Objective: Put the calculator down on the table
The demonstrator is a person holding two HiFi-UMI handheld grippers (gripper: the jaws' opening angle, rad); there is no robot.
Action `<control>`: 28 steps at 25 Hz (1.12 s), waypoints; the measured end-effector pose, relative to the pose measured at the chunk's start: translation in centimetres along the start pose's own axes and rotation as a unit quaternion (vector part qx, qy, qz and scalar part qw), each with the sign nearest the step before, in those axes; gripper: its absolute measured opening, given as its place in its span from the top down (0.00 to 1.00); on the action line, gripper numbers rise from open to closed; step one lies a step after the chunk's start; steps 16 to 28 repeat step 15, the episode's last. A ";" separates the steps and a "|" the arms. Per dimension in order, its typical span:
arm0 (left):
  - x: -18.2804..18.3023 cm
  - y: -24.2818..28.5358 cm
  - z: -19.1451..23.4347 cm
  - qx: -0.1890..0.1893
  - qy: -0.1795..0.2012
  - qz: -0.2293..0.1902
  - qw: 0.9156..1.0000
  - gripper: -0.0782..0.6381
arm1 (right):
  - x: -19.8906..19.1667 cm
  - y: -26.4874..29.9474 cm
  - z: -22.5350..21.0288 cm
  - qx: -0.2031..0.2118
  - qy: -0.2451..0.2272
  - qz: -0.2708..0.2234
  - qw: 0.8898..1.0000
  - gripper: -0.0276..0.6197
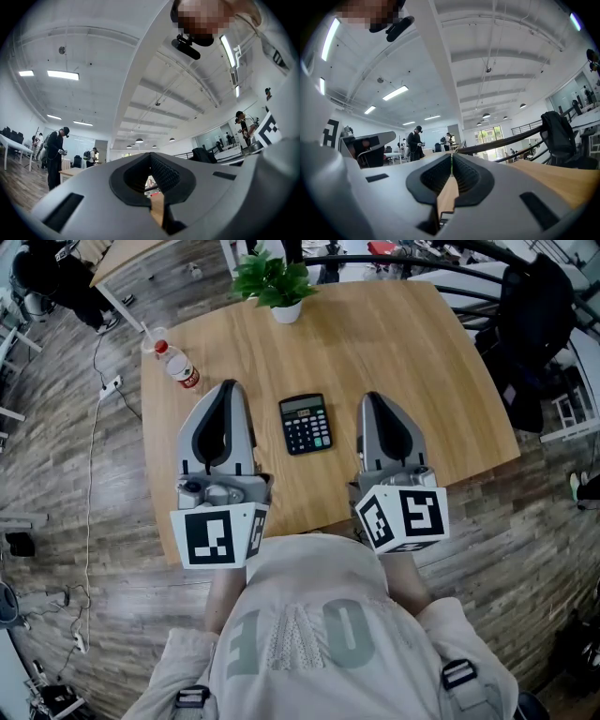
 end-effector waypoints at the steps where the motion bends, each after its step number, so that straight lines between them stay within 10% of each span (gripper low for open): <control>1: 0.0 0.0 0.0 0.000 0.000 0.000 1.000 0.88 | 0.0 0.0 0.0 0.001 0.000 0.000 1.000 0.91; 28: 0.1 -0.3 0.1 -0.003 0.001 0.004 1.000 0.88 | 0.3 -0.2 1.0 0.011 -0.011 0.005 1.000 0.92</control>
Point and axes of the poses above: the fingertips, and each gripper's own axes: y forward along the fingers, z to its left, x out of its top, the point moved 9 cm from there along -y, backward along the fingers, and after that the axes turned 3 degrees about -z, right-handed, at the moved point
